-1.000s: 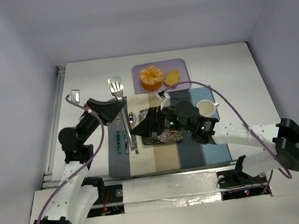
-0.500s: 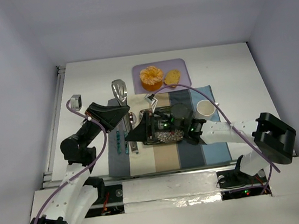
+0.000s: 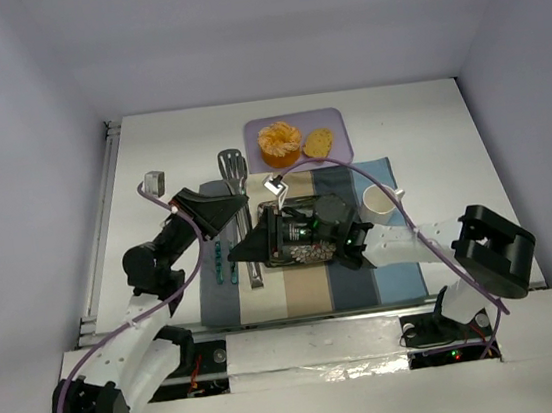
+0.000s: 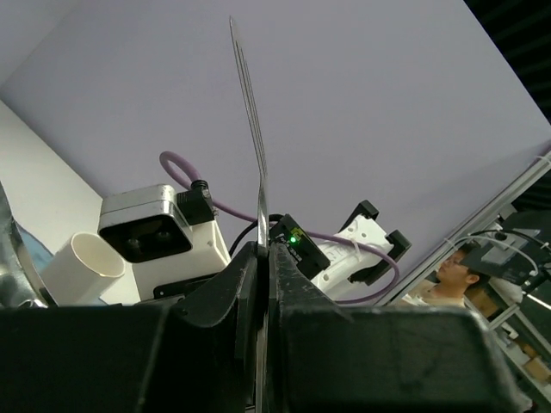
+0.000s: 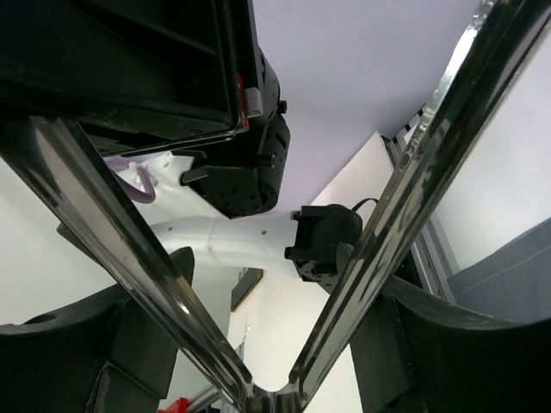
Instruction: Place the bread
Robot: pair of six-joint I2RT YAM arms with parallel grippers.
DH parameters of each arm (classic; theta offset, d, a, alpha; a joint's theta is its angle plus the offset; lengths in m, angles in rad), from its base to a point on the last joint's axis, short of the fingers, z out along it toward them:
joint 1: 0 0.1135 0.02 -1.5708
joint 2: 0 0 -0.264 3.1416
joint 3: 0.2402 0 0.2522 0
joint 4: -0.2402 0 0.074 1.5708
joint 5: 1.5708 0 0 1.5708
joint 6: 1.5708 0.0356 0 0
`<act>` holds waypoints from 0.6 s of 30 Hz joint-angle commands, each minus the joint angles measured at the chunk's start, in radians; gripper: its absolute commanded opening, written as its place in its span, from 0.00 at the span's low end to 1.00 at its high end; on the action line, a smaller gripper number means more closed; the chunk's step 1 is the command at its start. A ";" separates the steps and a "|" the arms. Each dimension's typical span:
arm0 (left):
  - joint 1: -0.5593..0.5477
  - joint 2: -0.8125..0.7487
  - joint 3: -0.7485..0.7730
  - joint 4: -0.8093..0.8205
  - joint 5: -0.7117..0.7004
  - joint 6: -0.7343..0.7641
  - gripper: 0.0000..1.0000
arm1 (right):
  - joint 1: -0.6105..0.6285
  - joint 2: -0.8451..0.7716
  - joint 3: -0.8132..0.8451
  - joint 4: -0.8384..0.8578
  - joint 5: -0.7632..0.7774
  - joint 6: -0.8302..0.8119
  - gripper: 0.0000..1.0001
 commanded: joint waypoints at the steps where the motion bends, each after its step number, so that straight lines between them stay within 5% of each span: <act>1: -0.015 -0.010 0.008 0.316 0.011 -0.049 0.00 | -0.005 -0.002 -0.013 0.099 0.011 0.014 0.72; 8: -0.024 -0.038 0.025 0.179 0.008 0.028 0.04 | -0.005 -0.051 -0.039 0.055 0.065 0.005 0.55; 12: -0.024 -0.067 0.036 0.097 0.017 0.076 0.38 | -0.005 -0.121 -0.050 -0.040 0.118 -0.035 0.49; 15: -0.024 -0.082 0.054 0.011 0.048 0.106 0.53 | -0.005 -0.160 -0.043 -0.107 0.143 -0.065 0.48; 16: -0.024 -0.087 0.060 -0.016 0.051 0.119 0.66 | -0.005 -0.175 -0.042 -0.155 0.154 -0.075 0.48; 18: -0.024 -0.099 0.083 -0.104 0.060 0.168 0.73 | -0.005 -0.214 -0.033 -0.206 0.191 -0.096 0.48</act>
